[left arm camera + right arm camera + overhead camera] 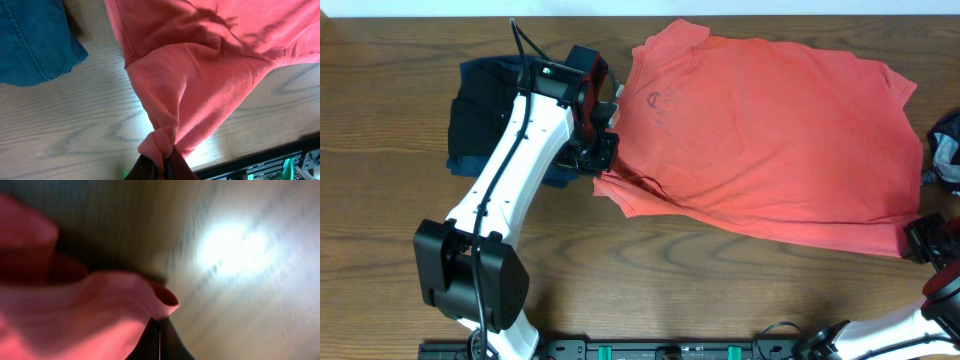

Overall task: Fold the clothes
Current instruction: 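Lower the t-shirt flat onto the table with both grippers holding its corners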

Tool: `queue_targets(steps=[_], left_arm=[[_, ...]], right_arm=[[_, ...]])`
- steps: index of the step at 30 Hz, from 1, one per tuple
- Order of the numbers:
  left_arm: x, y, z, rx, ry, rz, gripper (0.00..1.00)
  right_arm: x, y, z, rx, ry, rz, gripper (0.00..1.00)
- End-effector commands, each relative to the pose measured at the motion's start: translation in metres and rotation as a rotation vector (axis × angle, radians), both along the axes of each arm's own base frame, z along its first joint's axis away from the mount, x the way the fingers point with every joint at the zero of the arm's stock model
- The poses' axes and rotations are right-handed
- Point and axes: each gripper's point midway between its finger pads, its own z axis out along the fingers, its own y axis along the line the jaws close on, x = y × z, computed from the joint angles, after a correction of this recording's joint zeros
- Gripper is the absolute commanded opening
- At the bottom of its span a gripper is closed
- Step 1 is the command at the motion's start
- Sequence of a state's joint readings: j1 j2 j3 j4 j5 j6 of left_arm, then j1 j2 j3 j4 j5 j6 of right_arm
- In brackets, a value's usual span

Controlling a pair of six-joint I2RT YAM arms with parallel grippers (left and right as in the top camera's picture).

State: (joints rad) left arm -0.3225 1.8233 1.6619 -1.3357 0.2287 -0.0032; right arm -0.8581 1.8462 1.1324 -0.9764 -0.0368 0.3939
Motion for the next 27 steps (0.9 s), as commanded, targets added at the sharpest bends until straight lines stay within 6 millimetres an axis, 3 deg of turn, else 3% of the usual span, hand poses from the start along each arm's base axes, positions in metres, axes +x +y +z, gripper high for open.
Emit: queue_targets(steps=[1, 7, 11, 20, 27], left_arm=[[-0.002, 0.004, 0.001, 0.016, 0.004, 0.01, 0.07], [-0.004, 0.005, 0.001, 0.018, 0.011, 0.011, 0.06], [-0.001, 0.004, 0.001, 0.014, -0.002, 0.011, 0.06], [0.01, 0.0, 0.001, -0.001, -0.046, 0.01, 0.06], [0.032, -0.008, 0.003, -0.033, -0.136, 0.011, 0.06]], right_arm=[[0.008, -0.016, 0.04, -0.085, -0.07, -0.003, 0.01], [0.007, -0.025, 0.099, -0.214, -0.147, -0.013, 0.01], [0.014, -0.027, 0.119, -0.275, -0.208, -0.016, 0.01], [0.046, -0.028, 0.111, -0.281, -0.277, 0.016, 0.01], [0.079, -0.024, 0.088, -0.214, -0.342, 0.059, 0.01]])
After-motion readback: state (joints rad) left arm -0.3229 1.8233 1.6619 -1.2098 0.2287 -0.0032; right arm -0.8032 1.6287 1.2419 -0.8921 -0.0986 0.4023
